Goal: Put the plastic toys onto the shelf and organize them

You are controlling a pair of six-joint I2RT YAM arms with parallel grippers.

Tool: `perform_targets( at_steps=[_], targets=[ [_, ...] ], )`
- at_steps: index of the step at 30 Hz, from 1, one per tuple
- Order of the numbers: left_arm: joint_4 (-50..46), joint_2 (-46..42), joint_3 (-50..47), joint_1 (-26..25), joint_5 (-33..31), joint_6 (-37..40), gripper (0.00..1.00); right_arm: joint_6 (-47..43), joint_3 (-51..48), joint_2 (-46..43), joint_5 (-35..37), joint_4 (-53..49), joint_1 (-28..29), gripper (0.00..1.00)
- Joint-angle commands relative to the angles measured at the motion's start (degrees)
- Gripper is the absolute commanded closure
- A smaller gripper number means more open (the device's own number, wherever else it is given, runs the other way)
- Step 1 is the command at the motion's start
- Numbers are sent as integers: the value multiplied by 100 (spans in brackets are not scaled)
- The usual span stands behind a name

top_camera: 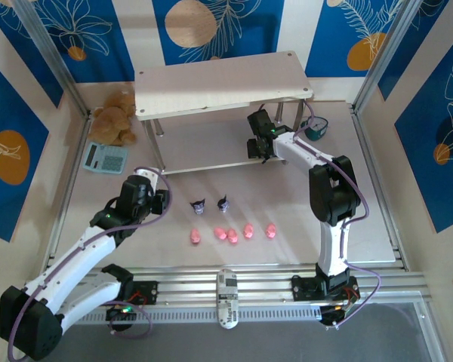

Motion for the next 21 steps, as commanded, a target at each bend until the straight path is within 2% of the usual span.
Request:
perform_targets(
  at_steps=[1, 7, 14, 21],
  targets=[
    [-98, -73, 229, -44, -1, 86, 51, 23, 236, 52, -56, -11, -79, 36],
    [-161, -155, 229, -41, -14, 116, 51, 77, -12, -387, -127, 52, -52, 33],
    [-316, -209, 185, -64, 294, 209, 53, 174, -908, -1598, -168, -224, 247, 32],
    [-198, -158, 41, -505, 704, 141, 52, 636, -1859, -2693, -405, -772, 523, 32]
  ],
)
